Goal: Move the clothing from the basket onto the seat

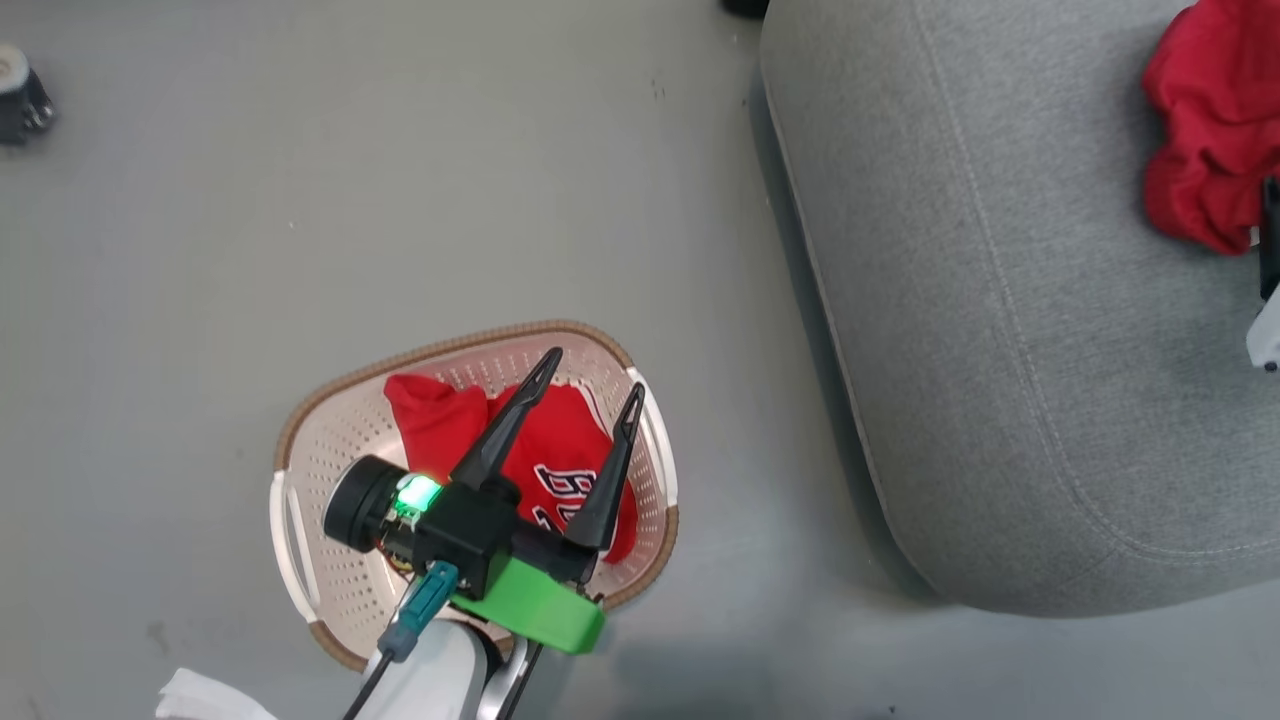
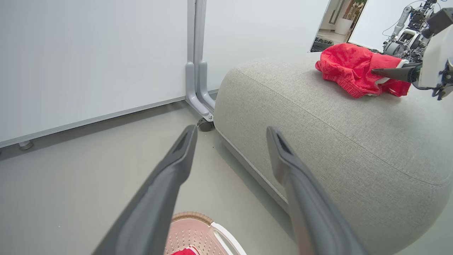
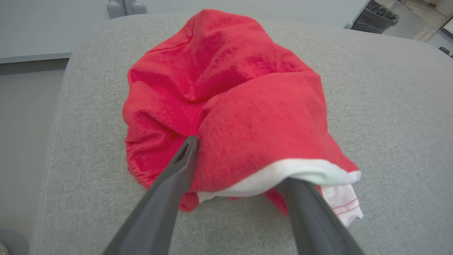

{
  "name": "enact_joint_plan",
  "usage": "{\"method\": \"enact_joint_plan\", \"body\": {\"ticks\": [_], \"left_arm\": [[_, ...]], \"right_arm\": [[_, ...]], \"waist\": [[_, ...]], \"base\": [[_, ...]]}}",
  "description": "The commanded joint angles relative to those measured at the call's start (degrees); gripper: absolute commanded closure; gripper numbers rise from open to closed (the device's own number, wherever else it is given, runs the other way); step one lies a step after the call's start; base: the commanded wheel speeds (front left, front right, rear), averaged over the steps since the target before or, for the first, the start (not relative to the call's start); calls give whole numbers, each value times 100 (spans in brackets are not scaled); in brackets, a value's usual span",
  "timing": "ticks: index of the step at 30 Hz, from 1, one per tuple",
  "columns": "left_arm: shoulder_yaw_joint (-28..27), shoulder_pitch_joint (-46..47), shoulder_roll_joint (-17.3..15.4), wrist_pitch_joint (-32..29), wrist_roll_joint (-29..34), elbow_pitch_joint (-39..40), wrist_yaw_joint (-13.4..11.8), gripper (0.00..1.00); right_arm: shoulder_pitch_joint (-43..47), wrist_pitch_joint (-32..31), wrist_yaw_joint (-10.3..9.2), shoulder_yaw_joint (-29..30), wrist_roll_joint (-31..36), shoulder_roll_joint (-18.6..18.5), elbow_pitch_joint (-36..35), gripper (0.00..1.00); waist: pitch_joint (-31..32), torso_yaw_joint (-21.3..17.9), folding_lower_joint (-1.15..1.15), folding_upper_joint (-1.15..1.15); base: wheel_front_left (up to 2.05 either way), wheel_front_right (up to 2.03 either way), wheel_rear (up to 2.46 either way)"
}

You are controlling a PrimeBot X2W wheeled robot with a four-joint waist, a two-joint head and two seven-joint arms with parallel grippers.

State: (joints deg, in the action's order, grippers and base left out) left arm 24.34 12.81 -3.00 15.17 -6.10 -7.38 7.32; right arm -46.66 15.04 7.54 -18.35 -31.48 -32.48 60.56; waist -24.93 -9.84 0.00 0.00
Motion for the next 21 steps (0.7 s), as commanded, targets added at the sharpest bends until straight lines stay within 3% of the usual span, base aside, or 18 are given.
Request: {"method": "enact_joint_plan", "body": {"ticks": [1, 7, 12, 17, 21], "left_arm": [[-36, -125, 5, -4, -42, 22, 21, 0], [-236, -391, 7, -4, -325, 203, -57, 0], [-439, -645, 7, -5, -546, 333, -196, 0], [-756, -867, 1, -4, -842, 491, -301, 0], [-971, -1004, 3, -5, -916, 561, -316, 0]], "right_arm": [[159, -1, -10, -81, -153, -69, -34, 0], [539, 14, -10, -400, -567, -249, -442, 0], [1080, 17, -10, 218, -272, -296, -1984, 0], [2115, 17, -11, 1114, 551, 256, -3920, 0], [2920, 18, -10, 1377, 925, 804, -4986, 0]], "waist": [[580, -19, 0, 0], [1172, -36, 0, 0], [1618, -3, 0, 0], [1987, 182, 0, 0], [2218, 433, 0, 0]], "base": [[0, 0, 0], [0, 0, 0], [0, 0, 0], [0, 0, 0], [0, 0, 0]]}}
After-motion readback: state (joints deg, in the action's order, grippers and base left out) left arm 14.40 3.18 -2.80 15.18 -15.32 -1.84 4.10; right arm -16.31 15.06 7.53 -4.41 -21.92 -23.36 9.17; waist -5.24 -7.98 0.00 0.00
